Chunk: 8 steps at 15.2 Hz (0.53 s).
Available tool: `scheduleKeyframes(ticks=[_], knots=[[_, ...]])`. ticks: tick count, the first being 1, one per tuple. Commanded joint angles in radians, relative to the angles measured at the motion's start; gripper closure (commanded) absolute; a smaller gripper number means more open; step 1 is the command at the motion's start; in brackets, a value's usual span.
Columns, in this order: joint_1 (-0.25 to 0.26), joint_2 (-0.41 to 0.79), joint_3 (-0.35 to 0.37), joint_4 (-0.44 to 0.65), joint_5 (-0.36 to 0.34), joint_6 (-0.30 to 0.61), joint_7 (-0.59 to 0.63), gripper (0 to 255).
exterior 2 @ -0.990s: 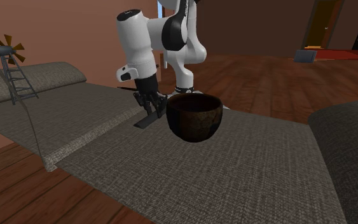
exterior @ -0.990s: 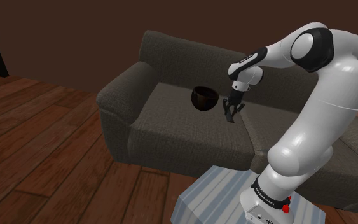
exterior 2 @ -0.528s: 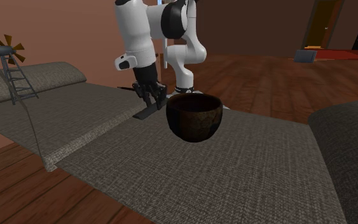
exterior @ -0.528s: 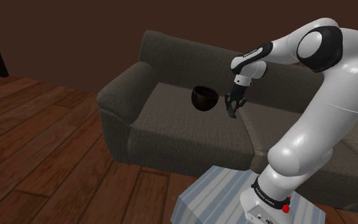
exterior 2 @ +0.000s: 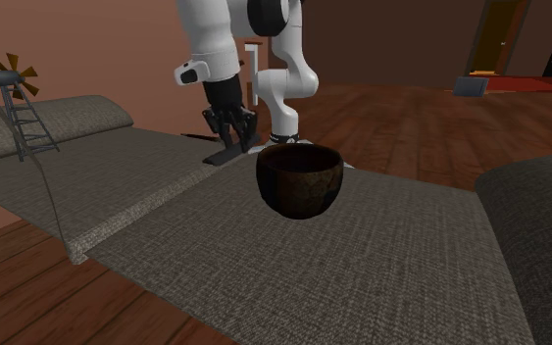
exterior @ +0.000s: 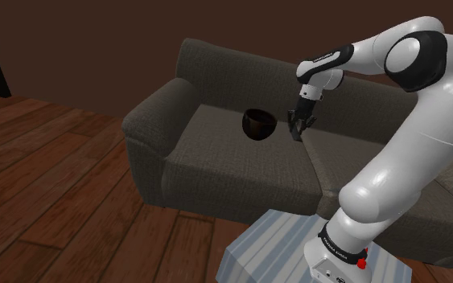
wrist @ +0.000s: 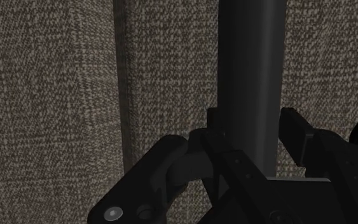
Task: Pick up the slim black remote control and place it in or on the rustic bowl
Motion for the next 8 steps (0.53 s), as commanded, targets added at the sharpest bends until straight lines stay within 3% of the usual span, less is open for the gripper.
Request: scheduleKeyframes(ticks=[1, 8], knots=[[-0.001, -0.010, -0.001, 0.017, -0.005, -0.026, 0.003, 255], [0.001, -0.041, 0.001, 0.079, -0.017, -0.116, 0.017, 255]])
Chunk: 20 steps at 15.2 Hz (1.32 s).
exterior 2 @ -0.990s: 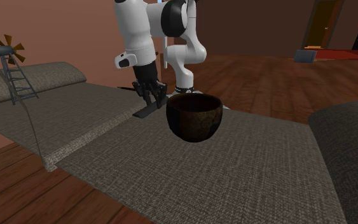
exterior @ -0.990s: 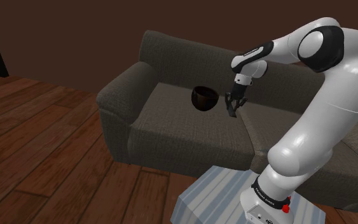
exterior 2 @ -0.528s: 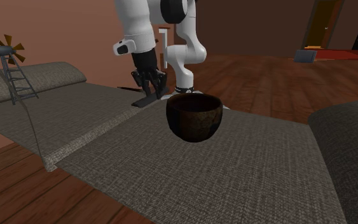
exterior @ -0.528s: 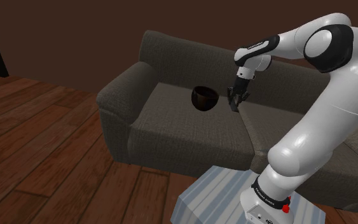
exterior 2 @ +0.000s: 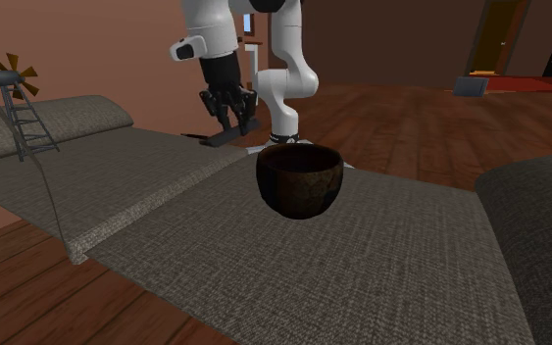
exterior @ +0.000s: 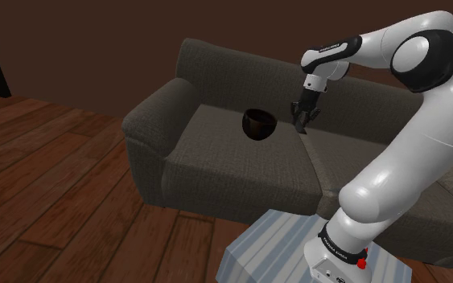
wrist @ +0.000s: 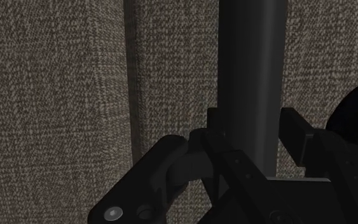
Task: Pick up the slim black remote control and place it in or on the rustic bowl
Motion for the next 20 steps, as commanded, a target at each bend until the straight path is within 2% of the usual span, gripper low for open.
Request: scheduleKeyframes(ticks=[1, 12, 20], knots=[[0.001, -0.006, 0.001, 0.021, -0.002, -0.027, 0.004, 255], [0.002, -0.030, 0.003, 0.132, -0.011, -0.159, 0.018, 255], [0.077, 0.110, 0.079, 0.271, 0.064, -0.155, 0.151, 255]])
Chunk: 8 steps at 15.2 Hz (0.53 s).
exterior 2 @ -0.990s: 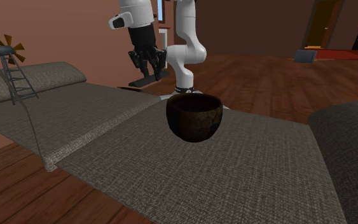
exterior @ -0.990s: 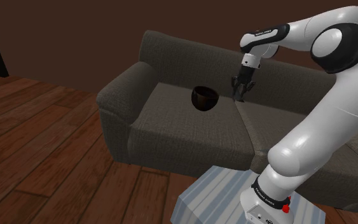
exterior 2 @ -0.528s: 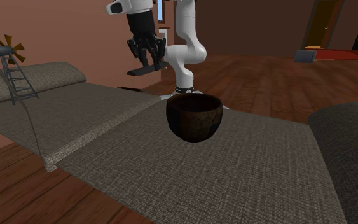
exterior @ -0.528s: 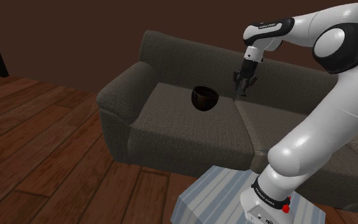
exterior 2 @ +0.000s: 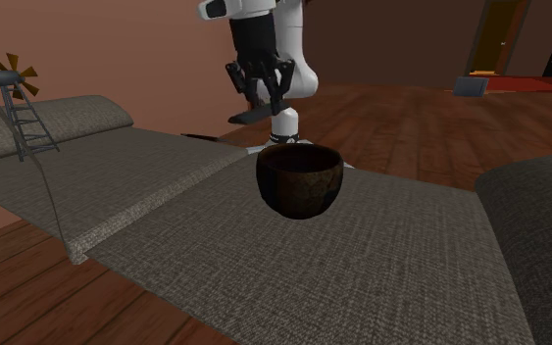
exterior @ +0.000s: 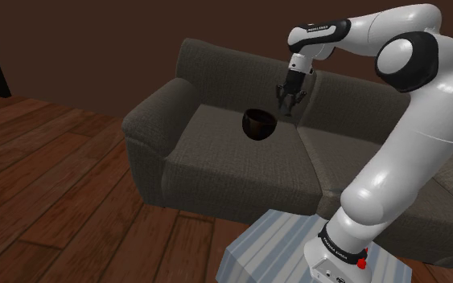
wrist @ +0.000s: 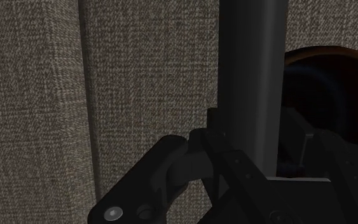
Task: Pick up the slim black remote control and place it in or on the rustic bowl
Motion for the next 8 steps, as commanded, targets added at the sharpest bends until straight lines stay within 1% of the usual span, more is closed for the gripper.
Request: scheduleKeyframes(ticks=[1, 4, 5, 8], knots=[[0.018, 0.045, 0.018, 0.044, 0.019, 0.003, 0.033, 255], [0.042, 0.113, 0.042, 0.123, 0.044, -0.005, 0.079, 255], [0.056, 0.160, 0.056, 0.180, 0.058, -0.014, 0.108, 255], [0.057, 0.163, 0.057, 0.144, 0.060, 0.025, 0.103, 255]])
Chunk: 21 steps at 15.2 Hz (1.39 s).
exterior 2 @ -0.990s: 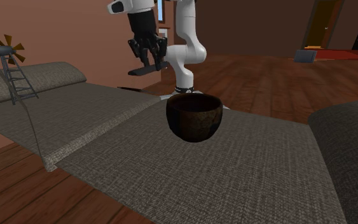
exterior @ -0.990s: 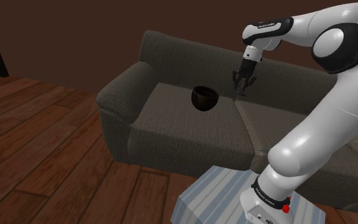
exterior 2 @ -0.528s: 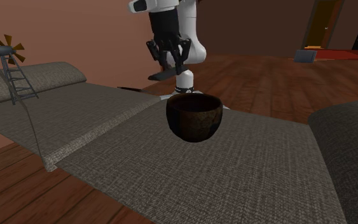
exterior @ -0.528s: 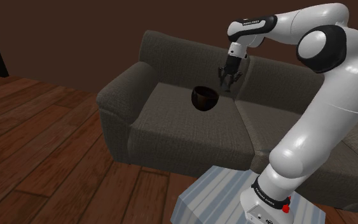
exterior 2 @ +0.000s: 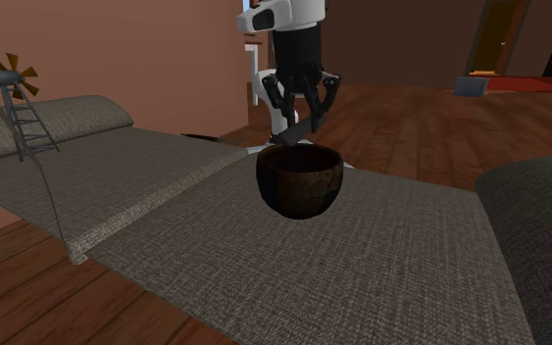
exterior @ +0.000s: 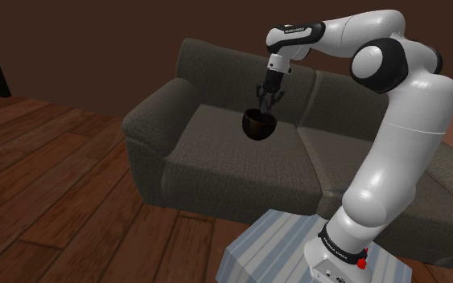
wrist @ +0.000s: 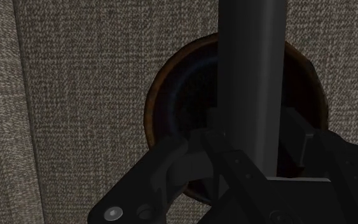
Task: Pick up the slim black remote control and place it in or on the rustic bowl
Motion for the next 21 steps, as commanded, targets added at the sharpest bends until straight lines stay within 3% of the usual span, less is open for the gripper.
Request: scheduleKeyframes(ticks=[1, 8, 16, 17, 21], knots=[[0.001, 0.008, 0.001, -0.013, 0.003, 0.021, -0.002, 255], [0.002, 0.024, 0.003, -0.083, 0.009, 0.106, -0.014, 255], [0.002, 0.024, 0.003, -0.083, 0.009, 0.106, -0.014, 255], [0.002, 0.024, 0.003, -0.083, 0.009, 0.106, -0.014, 0], [0.002, 0.024, 0.003, -0.083, 0.009, 0.106, -0.014, 0]])
